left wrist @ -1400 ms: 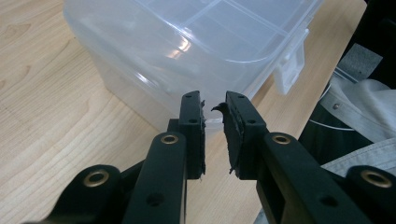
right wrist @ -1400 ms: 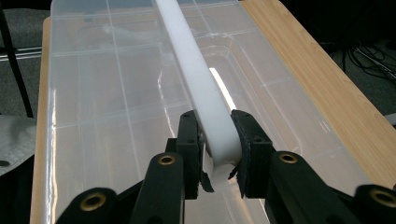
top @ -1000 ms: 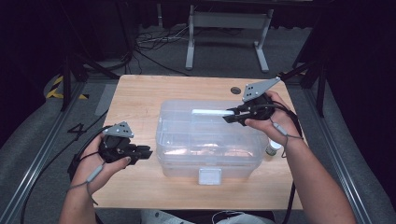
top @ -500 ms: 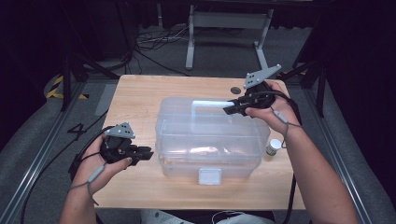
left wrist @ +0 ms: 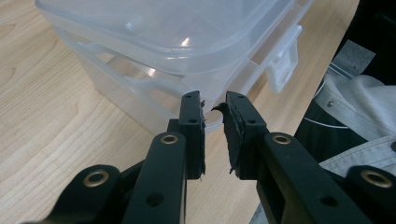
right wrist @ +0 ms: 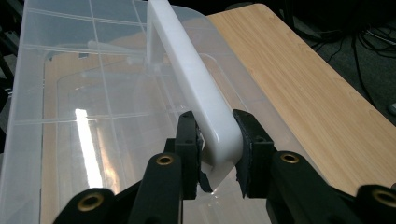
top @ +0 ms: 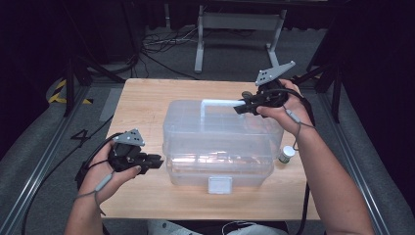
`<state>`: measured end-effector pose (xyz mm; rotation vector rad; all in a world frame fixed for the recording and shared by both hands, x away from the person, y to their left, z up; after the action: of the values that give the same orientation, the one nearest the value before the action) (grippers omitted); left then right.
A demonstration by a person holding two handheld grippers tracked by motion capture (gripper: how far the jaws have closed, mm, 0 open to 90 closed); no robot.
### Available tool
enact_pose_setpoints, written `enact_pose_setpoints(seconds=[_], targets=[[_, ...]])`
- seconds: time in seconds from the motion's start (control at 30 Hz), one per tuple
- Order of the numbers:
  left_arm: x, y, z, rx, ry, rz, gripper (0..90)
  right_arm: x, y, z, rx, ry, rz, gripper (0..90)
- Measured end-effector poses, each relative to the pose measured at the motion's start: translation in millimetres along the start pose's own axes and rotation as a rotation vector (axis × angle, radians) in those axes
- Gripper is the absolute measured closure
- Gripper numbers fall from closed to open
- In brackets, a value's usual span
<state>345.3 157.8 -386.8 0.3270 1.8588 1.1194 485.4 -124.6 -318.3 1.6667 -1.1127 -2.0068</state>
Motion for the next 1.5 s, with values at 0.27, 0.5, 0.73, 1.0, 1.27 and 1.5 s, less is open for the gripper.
enact_pose_setpoints(seconds=[0.27,0.5,0.73,1.0,1.27,1.5], targets=[[-2.7,-3.1,-0.9,-0.001,0.0,-0.007,78.1,-3.7,0.1,-6.8,0.0,-0.017,-0.003,73.1],[-8.8,-5.4,-1.5,0.001,0.002,-0.046,79.0,-5.2,0.0,-11.0,-0.004,-0.028,-0.007,73.0],[-15.9,-9.5,0.3,-0.002,0.01,-0.093,81.4,-6.2,-0.2,-13.5,-0.009,-0.037,-0.009,72.9],[-21.5,-18.5,4.0,-0.003,0.045,-0.136,82.0,-6.7,-0.3,-14.7,-0.011,-0.043,-0.009,72.8],[-22.6,-20.1,5.5,-0.018,0.049,-0.143,84.0,-6.7,-0.4,-15.0,-0.008,-0.046,-0.011,72.7],[-23.1,-19.8,7.2,-0.031,0.04,-0.144,85.6,-6.7,1.1,-13.9,0.002,-0.032,-0.039,68.9]])
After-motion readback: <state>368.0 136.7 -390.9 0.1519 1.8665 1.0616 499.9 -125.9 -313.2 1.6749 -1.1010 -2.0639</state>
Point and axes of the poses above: each handheld gripper's, and its own axes: y roughly backward along the jaws, x roughly out of its underside, z roughly to its left, the point moved 8 cm from there along -y, roughly forward along the jaws, and after that the axes turned 7 degrees about z, right-handed, at the moved point
